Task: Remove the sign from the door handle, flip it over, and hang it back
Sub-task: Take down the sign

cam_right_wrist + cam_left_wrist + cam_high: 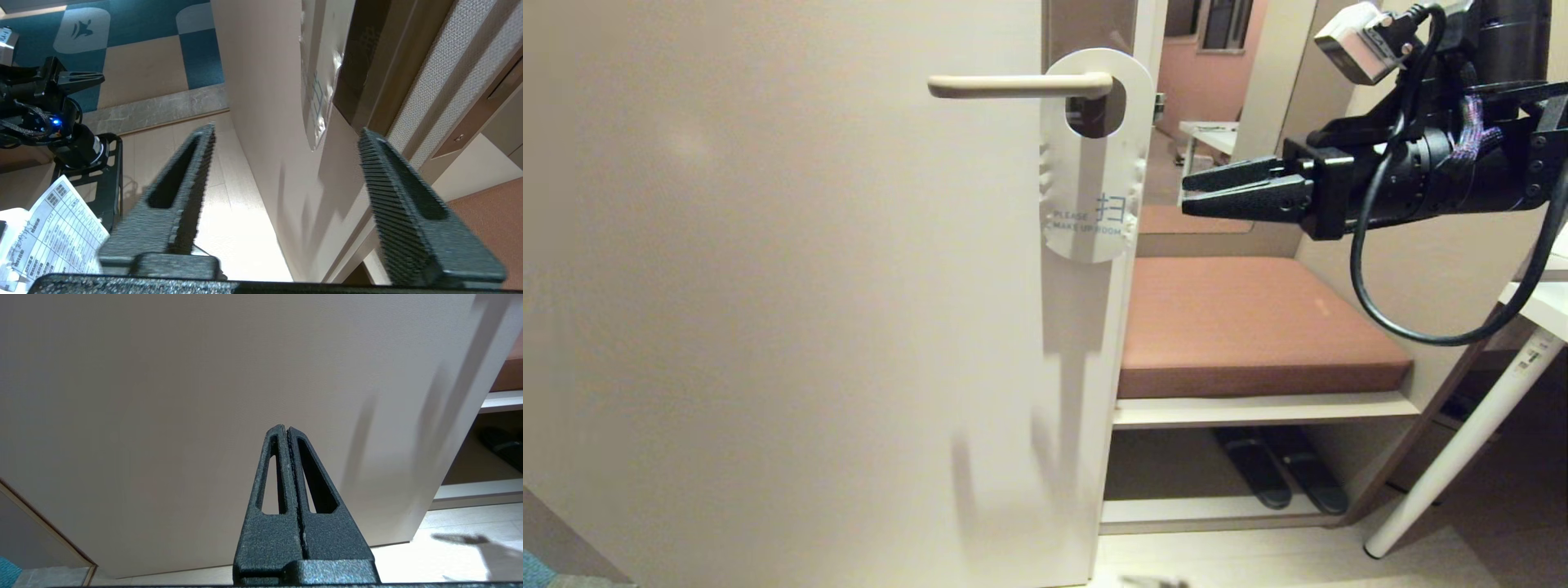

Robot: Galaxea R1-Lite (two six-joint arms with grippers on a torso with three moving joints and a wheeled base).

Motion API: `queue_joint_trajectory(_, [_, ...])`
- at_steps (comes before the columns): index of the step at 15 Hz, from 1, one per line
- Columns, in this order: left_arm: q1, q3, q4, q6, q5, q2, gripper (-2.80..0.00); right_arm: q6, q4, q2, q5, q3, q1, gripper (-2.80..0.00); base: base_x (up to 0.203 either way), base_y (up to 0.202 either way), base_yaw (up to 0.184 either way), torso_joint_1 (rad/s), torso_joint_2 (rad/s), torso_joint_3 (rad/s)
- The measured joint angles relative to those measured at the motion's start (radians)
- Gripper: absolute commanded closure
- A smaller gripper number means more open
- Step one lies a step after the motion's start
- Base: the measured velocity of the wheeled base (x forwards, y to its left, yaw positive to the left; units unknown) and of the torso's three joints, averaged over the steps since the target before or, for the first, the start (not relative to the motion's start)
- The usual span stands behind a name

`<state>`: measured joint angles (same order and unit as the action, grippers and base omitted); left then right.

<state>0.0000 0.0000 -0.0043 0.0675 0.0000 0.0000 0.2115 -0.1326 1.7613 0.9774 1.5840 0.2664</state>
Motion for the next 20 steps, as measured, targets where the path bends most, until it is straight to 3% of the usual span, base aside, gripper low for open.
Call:
queue_joint_trajectory(9, [0.000,0.000,0.000,-0.001,0.000,0.000,0.00,-0.005,0.036,0.035,0.001,0.026,0.040,-2.80,0.000,0.000,0.000,0.000,0.00,0.000])
queue_joint_trajectory(14, [0.000,0.000,0.000,0.000,0.000,0.000,0.00,-0.114,0.186,0.065,-0.001,0.030,0.092,-2.80,0.000,0.000,0.000,0.000,0.00,0.000])
queue_joint_trajectory(20, [0.000,0.000,0.000,0.000,-0.002,0.000,0.00,-0.141,0.242,0.090,-0.001,0.030,0.100,-2.80,0.000,0.000,0.000,0.000,0.00,0.000])
